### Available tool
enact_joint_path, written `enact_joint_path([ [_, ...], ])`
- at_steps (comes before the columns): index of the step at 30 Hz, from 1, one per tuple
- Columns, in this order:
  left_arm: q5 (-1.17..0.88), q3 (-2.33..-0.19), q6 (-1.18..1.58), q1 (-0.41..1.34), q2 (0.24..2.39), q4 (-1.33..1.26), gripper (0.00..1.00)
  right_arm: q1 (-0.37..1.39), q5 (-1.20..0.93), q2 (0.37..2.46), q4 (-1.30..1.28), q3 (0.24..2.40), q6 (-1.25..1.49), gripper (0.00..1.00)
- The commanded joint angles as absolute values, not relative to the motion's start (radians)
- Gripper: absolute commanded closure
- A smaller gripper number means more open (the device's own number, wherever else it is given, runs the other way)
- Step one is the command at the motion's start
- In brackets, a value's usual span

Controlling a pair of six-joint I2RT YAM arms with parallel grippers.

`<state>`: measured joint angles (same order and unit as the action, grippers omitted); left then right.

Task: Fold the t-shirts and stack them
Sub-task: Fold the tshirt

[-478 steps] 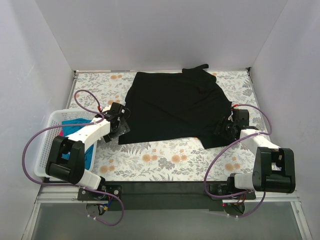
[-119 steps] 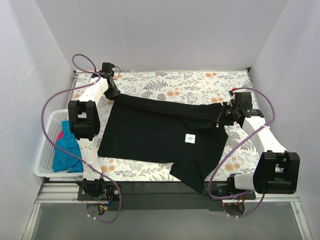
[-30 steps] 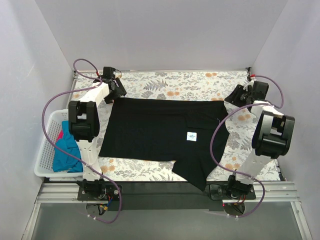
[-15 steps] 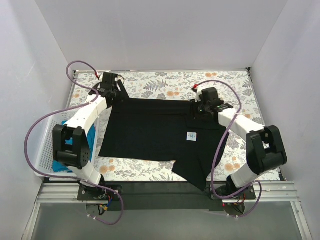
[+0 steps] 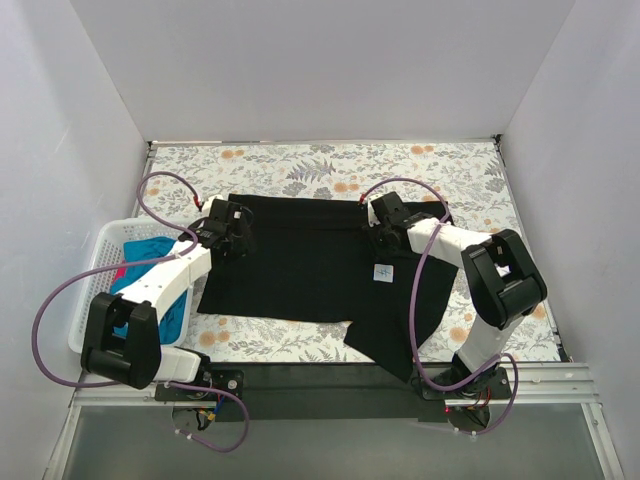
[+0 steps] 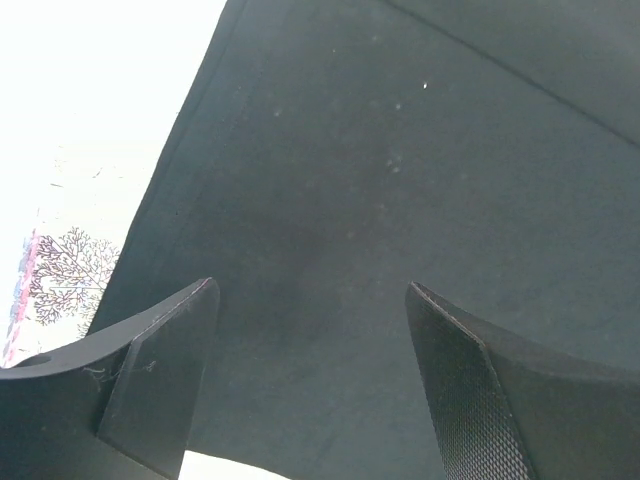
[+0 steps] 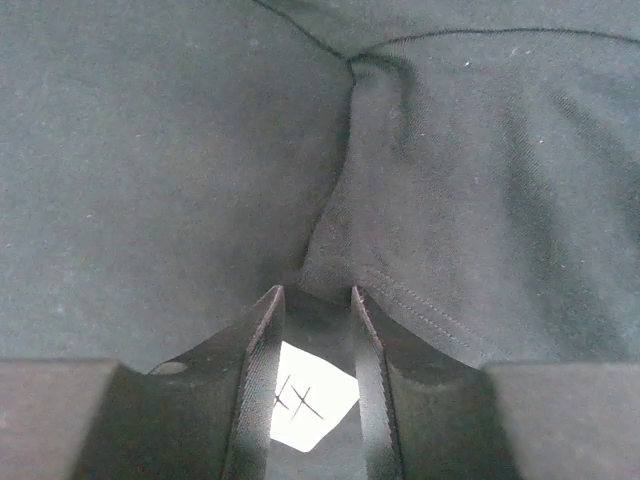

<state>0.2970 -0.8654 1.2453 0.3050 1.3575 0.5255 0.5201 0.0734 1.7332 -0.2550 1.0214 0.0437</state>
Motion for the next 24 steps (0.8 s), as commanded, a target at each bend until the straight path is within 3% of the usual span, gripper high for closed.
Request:
enact_joint_path([
  [1,0.331,-0.861,1.249,0.307,1.316,0.471,0.25,0.535,0.152,1.743,-0.265,1.066,0.026,0.61],
  [11,0.322,-0.864,1.246,0.307,1.316,0.471,0.26,0.557,0.187,1.775,-0.264,1.092,0.023,0.69],
  [14,0.324,-0.864,1.246,0.307,1.318,0.468,0.26,0.563,0.196,1.776,-0.27,1.1,0.023,0.83],
  [16,0.322,-0.864,1.244,0.307,1.318,0.469,0.26,0.571,0.198,1.77,-0.299,1.111,0.02,0.98],
  [24,0.318,-0.862,1.241,0.307,1.319,0.471,0.26,0.617,0.199,1.738,-0.521,1.241,0.078,0.99],
])
